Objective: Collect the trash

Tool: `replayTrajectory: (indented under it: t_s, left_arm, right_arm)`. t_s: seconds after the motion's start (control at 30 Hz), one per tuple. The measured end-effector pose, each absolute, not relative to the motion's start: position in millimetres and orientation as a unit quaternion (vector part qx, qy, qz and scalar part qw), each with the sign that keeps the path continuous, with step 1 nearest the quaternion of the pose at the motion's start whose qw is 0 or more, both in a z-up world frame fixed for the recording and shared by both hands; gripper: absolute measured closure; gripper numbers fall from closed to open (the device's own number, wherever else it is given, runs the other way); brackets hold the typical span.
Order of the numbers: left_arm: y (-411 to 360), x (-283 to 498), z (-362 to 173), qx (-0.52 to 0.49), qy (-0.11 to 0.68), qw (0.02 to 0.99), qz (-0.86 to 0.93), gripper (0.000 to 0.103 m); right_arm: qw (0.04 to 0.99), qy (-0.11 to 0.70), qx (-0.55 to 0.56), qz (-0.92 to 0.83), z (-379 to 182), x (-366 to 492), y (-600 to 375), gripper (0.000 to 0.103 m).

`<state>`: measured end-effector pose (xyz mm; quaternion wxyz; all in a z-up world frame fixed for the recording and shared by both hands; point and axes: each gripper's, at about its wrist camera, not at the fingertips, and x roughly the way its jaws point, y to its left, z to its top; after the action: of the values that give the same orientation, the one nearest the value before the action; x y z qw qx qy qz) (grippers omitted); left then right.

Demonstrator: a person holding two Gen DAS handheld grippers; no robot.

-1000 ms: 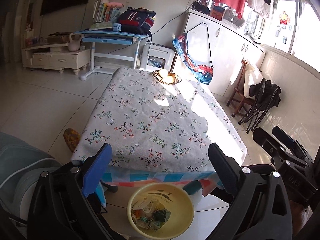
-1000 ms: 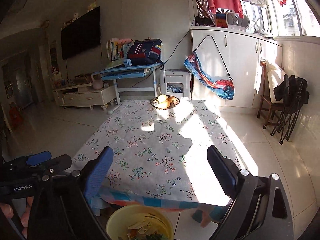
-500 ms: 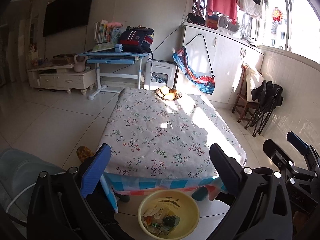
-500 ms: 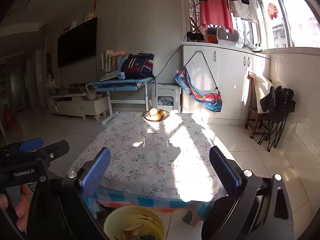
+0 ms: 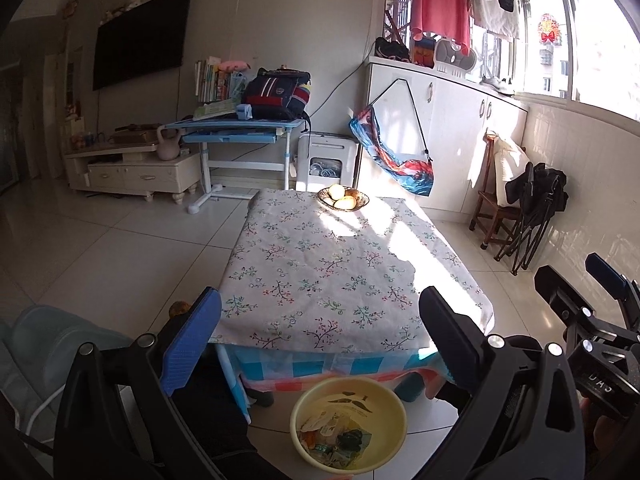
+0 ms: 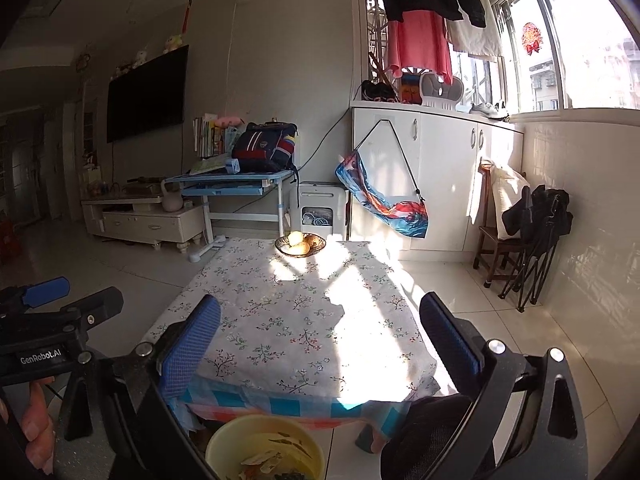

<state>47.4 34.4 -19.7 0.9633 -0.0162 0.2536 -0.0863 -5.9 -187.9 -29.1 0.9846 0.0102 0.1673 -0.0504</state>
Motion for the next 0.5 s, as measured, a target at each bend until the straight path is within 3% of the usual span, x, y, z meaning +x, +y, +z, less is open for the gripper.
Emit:
replayTrajectory:
  t_s: [0.5]
  left_arm:
    - [39.3, 21.6, 2.3, -0.019, 0.228, 0.969, -0.09, 0.007]
  right_arm:
    - [0.989, 0.137, -0.003, -0.05, -14.9, -27.5, -177.8, 0.008]
